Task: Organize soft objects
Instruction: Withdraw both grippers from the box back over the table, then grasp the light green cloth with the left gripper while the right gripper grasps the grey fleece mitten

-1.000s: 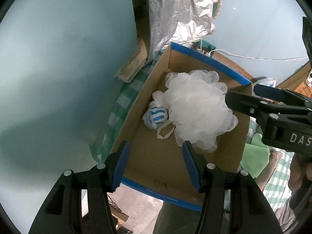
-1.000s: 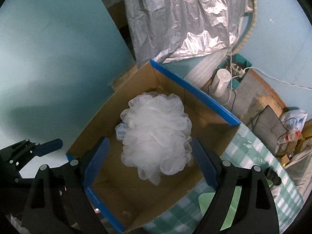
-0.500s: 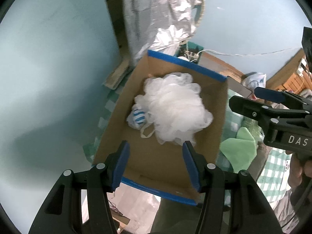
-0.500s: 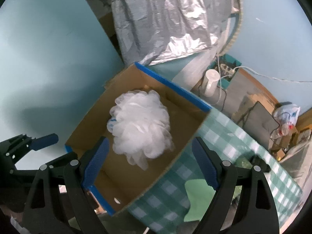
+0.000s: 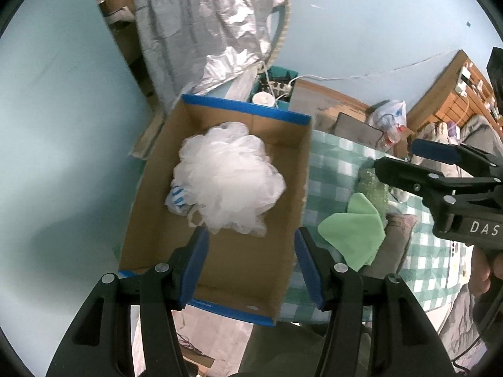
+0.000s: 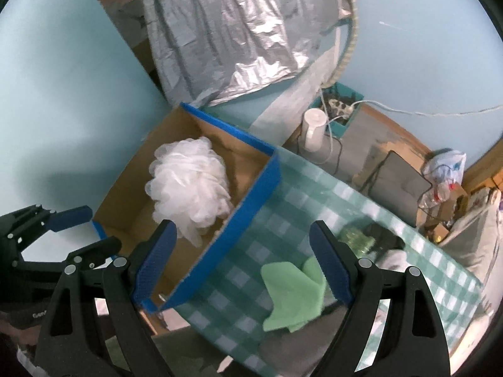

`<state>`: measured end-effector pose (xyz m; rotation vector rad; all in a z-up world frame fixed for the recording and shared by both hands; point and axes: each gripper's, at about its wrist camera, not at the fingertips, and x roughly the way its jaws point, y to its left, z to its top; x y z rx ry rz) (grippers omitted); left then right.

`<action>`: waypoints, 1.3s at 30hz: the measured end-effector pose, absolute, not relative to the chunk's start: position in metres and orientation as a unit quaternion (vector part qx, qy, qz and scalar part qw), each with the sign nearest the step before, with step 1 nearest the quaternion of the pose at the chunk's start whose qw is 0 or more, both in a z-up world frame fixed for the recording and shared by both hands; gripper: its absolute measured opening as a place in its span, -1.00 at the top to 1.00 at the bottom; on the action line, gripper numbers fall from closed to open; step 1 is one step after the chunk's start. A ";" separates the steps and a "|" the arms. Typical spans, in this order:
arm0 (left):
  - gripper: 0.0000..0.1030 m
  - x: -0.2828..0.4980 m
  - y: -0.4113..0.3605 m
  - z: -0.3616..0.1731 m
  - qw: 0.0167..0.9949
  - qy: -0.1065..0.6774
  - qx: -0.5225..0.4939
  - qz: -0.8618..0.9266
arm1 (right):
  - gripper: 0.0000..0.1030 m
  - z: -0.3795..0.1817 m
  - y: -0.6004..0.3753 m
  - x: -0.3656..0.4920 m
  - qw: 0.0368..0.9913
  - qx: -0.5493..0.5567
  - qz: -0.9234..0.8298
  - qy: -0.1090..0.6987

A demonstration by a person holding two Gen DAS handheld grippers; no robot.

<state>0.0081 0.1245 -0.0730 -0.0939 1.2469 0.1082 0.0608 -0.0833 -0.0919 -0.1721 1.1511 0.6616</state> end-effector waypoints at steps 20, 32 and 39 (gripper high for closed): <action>-0.19 0.027 0.043 -0.087 0.800 0.600 -0.017 -0.014 | -0.66 -0.113 -0.202 0.060 0.793 -0.022 0.231 0.563; -0.24 0.037 -0.005 -0.123 0.777 0.627 0.007 -0.052 | -0.66 -0.153 -0.254 0.055 0.782 0.018 0.194 0.592; -0.43 0.043 -0.026 -0.145 0.774 0.629 0.018 -0.069 | -0.66 -0.179 -0.269 0.047 0.773 0.035 0.187 0.605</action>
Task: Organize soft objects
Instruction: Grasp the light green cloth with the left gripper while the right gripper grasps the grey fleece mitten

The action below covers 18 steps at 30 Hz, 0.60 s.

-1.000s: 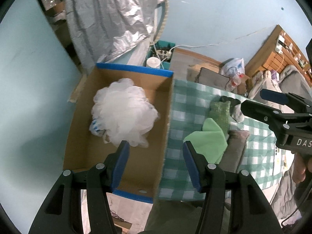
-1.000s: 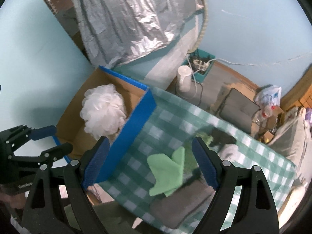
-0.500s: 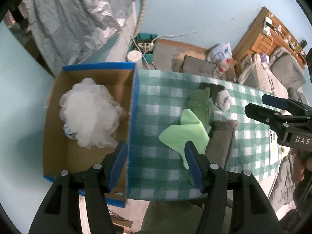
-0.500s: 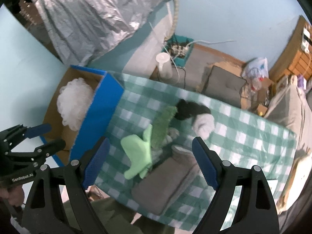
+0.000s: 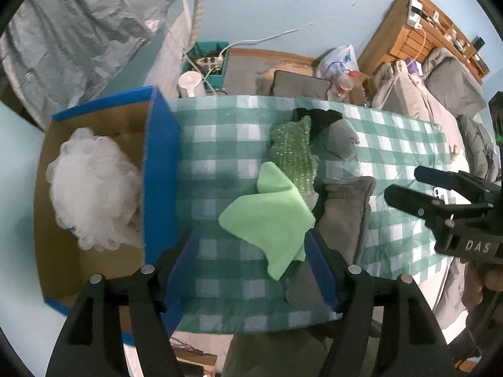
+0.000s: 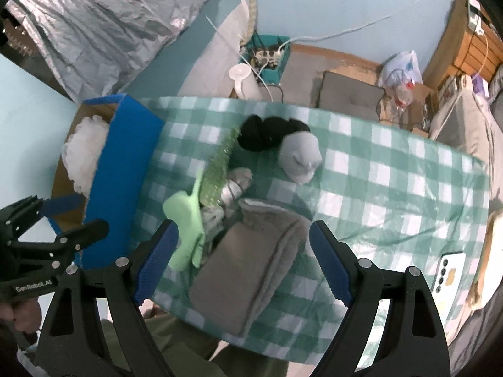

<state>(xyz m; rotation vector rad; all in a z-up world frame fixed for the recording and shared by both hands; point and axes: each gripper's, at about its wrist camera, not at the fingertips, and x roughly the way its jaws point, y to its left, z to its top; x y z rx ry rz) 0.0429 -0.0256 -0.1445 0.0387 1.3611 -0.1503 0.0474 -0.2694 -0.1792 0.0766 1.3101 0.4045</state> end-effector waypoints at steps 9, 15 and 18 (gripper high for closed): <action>-0.57 0.045 -0.047 -0.179 0.762 0.643 0.018 -0.077 | -0.66 -0.211 -0.284 0.037 0.765 0.047 0.172 0.618; -0.58 0.049 -0.058 -0.202 0.752 0.654 0.023 -0.077 | -0.66 -0.228 -0.290 0.033 0.760 0.059 0.163 0.626; -0.58 0.051 -0.061 -0.207 0.750 0.656 0.025 -0.079 | -0.66 -0.232 -0.293 0.033 0.758 0.061 0.161 0.629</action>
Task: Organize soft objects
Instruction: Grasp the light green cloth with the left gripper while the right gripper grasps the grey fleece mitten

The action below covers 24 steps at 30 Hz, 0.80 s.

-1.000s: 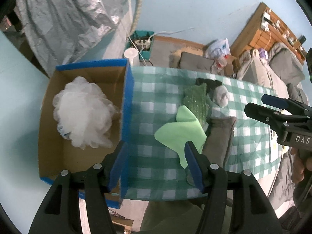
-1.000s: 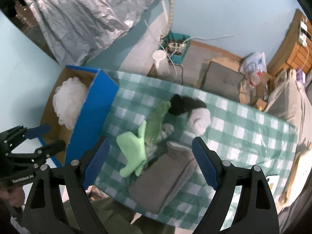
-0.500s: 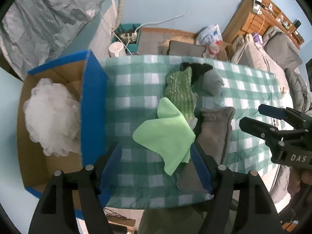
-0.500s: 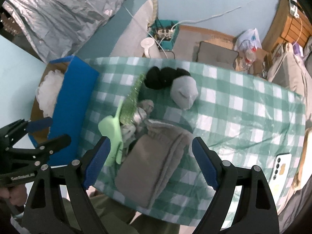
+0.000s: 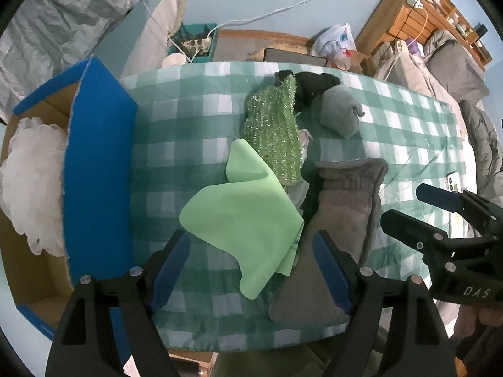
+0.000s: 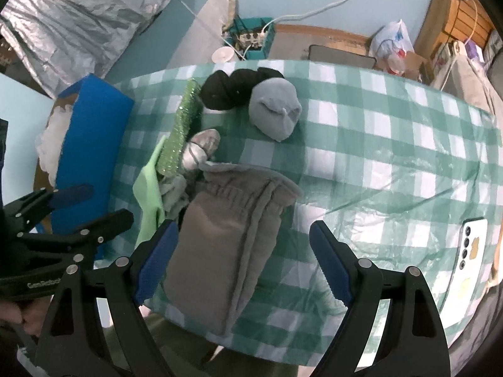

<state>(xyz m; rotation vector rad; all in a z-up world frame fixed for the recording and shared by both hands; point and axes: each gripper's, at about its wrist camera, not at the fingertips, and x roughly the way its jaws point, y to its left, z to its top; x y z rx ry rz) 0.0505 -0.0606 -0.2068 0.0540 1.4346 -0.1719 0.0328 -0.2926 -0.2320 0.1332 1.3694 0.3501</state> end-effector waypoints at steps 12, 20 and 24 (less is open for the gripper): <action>-0.58 0.064 -0.076 -0.236 0.728 0.681 0.025 -0.079 | -0.66 -0.243 -0.310 0.029 0.750 0.085 0.141 0.641; -0.52 0.064 -0.065 -0.243 0.721 0.688 0.000 -0.082 | -0.66 -0.245 -0.310 0.029 0.746 0.086 0.139 0.646; -0.43 0.062 -0.052 -0.241 0.719 0.690 -0.012 -0.077 | -0.66 -0.246 -0.307 0.029 0.744 0.083 0.143 0.647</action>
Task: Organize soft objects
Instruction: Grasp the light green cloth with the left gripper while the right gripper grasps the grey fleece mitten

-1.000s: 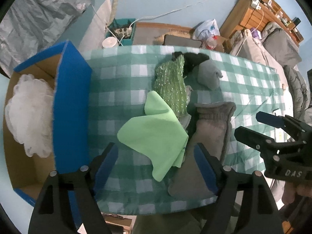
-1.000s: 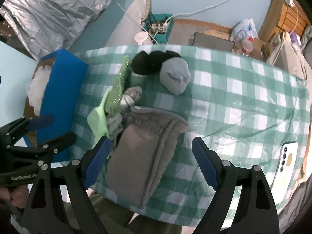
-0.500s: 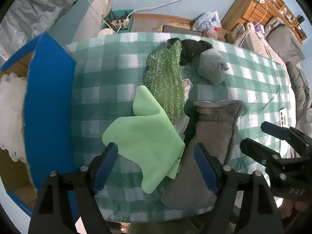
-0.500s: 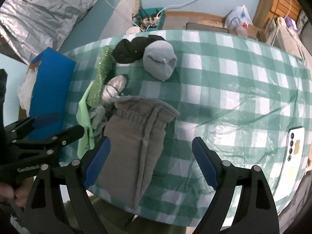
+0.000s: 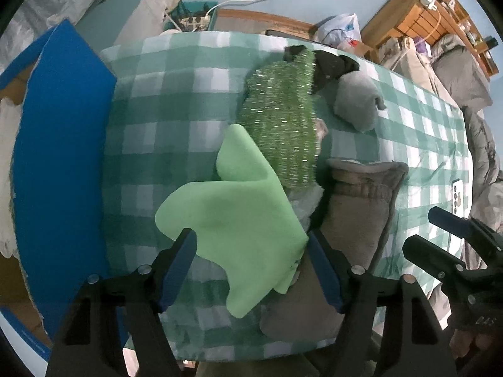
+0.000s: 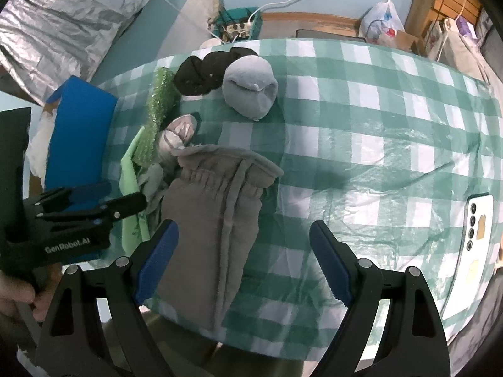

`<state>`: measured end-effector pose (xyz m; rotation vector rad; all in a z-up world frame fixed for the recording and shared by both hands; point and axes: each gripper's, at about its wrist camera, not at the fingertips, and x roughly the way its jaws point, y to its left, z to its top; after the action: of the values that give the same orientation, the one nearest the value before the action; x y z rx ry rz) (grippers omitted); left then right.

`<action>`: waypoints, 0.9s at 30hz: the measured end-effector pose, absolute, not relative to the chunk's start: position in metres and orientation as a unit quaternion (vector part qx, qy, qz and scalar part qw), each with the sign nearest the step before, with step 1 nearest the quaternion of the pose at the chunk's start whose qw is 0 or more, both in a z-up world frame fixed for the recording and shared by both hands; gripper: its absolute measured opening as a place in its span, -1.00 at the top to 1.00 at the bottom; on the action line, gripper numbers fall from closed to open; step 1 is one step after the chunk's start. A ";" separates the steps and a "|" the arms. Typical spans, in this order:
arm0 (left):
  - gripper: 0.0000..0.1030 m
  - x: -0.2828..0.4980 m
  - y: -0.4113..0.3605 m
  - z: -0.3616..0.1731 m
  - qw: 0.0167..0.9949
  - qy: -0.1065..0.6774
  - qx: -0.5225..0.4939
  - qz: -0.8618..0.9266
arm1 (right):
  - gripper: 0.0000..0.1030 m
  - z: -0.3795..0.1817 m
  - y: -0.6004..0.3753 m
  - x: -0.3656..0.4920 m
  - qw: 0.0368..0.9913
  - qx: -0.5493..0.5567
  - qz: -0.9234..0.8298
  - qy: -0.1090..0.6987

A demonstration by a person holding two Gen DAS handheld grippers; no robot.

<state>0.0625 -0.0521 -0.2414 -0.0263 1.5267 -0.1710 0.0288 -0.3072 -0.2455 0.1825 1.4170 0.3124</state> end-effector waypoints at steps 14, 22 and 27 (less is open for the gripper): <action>-0.44 0.056 -0.003 -0.249 0.714 0.699 -0.026 -0.015 | -0.66 -0.246 -0.286 0.027 0.740 0.075 0.153 0.651; -0.53 0.053 0.000 -0.254 0.712 0.702 -0.005 -0.030 | -0.66 -0.256 -0.268 0.025 0.727 0.088 0.158 0.662; -0.58 0.057 -0.012 -0.247 0.721 0.691 0.007 -0.054 | -0.66 -0.269 -0.261 0.025 0.714 0.109 0.152 0.675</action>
<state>0.0567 -0.0115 -0.2474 0.0160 1.5267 -0.1189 0.0254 -0.2607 -0.2692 0.2420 1.4955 0.3361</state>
